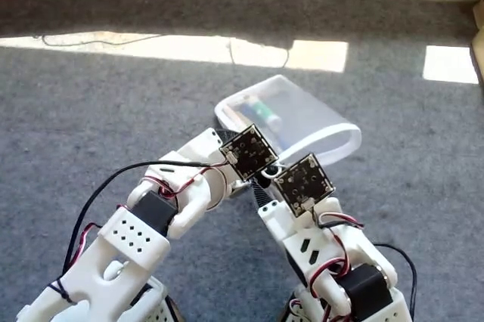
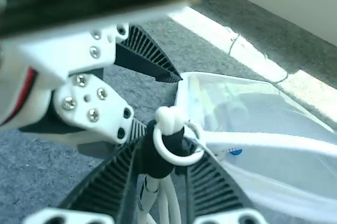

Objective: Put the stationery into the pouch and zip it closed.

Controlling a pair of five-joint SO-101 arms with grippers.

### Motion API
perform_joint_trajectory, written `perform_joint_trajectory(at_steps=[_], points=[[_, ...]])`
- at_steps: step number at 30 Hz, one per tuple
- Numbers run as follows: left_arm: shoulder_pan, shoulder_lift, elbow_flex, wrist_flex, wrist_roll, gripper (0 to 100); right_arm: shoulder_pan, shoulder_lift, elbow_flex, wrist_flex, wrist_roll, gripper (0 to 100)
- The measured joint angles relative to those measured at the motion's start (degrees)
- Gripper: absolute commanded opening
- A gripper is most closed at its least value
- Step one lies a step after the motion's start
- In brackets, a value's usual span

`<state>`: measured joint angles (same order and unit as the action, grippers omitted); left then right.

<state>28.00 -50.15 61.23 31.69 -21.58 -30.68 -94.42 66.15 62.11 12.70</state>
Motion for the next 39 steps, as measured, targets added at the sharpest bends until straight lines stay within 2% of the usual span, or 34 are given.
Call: perform_joint_trajectory(at_steps=[6, 13, 17, 33, 39], points=[[1.6, 0.0, 1.8, -3.9, 0.0, 26, 0.1, 0.4, -0.1, 0.0, -0.9, 0.5], [3.7, -0.6, 11.6, -19.4, 0.3, 20, 0.2, 0.6, 0.1, 0.3, -1.5, 0.5], [4.2, -0.3, 13.6, -24.7, 0.3, 17, 0.2, 0.6, 0.1, 0.4, -1.7, 0.5], [6.3, -0.1, 14.1, -25.6, 0.2, 1, 0.2, 0.3, 0.0, 0.4, -1.7, 0.5], [6.4, 0.0, 14.4, -25.6, 0.0, 1, 3.0, 0.0, 0.0, 0.3, -1.7, 0.5]])
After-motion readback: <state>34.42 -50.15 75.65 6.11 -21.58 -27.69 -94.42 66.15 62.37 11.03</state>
